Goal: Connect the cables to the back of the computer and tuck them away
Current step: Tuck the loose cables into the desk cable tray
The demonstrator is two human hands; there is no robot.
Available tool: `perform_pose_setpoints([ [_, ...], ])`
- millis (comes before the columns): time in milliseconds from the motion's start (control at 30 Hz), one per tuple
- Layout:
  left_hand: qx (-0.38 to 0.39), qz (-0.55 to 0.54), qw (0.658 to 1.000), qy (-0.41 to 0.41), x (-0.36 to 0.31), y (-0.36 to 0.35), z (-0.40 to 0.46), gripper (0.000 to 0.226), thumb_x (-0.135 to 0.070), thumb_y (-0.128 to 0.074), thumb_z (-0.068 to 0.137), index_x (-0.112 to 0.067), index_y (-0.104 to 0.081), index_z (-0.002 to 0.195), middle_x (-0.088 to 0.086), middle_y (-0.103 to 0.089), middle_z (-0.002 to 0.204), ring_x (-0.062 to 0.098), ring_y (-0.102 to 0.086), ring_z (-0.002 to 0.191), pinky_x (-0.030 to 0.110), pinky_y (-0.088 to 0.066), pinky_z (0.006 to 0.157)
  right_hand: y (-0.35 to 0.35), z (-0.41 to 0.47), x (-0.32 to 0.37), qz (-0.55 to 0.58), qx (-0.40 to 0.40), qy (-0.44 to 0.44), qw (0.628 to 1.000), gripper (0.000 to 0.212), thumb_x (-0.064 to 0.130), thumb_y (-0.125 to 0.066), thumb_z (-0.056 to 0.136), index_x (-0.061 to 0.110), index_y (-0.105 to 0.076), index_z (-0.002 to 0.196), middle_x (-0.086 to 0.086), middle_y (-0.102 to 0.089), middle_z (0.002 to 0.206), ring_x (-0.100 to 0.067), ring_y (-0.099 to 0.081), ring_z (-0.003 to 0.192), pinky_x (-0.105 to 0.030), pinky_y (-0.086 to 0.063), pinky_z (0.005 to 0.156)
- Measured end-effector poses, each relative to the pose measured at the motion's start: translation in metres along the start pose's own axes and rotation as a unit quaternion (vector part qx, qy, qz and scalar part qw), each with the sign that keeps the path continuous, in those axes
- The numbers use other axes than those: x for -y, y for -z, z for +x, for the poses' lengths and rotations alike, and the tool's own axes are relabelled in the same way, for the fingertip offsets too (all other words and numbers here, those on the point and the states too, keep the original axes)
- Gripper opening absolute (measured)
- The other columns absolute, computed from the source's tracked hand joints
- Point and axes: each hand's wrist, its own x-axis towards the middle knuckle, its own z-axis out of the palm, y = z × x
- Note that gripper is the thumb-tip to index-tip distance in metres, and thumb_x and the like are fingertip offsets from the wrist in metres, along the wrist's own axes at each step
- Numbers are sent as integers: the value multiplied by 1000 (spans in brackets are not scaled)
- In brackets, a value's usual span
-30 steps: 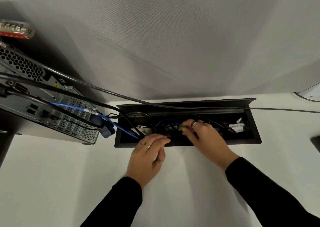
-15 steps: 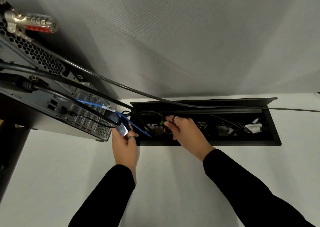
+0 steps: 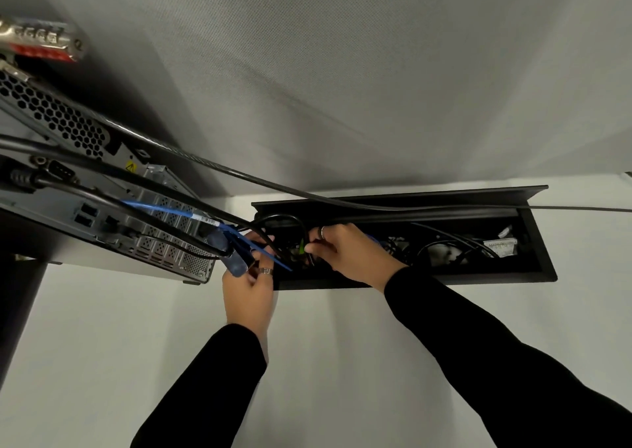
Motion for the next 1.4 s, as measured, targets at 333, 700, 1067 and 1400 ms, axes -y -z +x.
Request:
perform_pose_setpoints([
  [333, -32, 34, 999, -23, 3, 0, 5, 22, -6, -50, 92, -5, -57, 112, -2, -59, 81, 0, -52, 65, -1, -39, 54, -10, 10, 2, -60, 125, -33, 990, 20, 24, -53, 92, 12, -66, 102, -10, -67, 102, -23, -61, 94, -25, -43, 76],
  [700, -7, 8, 1000, -6, 3, -1, 6, 23, -16, -51, 92, -10, -62, 112, 3, -67, 97, 19, -64, 90, 34, -50, 84, 7, -3, 12, -208, 56, 14, 976, 33, 32, -50, 92, 9, -50, 117, -13, -60, 115, -33, -57, 105, -36, -45, 78],
  [1067, -26, 2, 1000, -10, 4, -2, 6, 21, -2, -44, 94, 7, -63, 99, 6, -63, 95, 21, -58, 93, 21, -44, 76, -5, 20, 23, 273, 31, -58, 960, 31, 15, -33, 100, 6, -53, 122, -10, -61, 114, -21, -57, 108, -31, -44, 98],
  [1400, -10, -35, 999, -34, -8, -3, -2, 22, -2, -43, 93, -8, -59, 78, 1, -59, 76, 3, -57, 70, 17, -47, 71, -5, 19, 19, 232, -11, 9, 973, 16, 13, -43, 97, 15, -58, 102, 1, -58, 82, -7, -55, 76, -19, -46, 77],
])
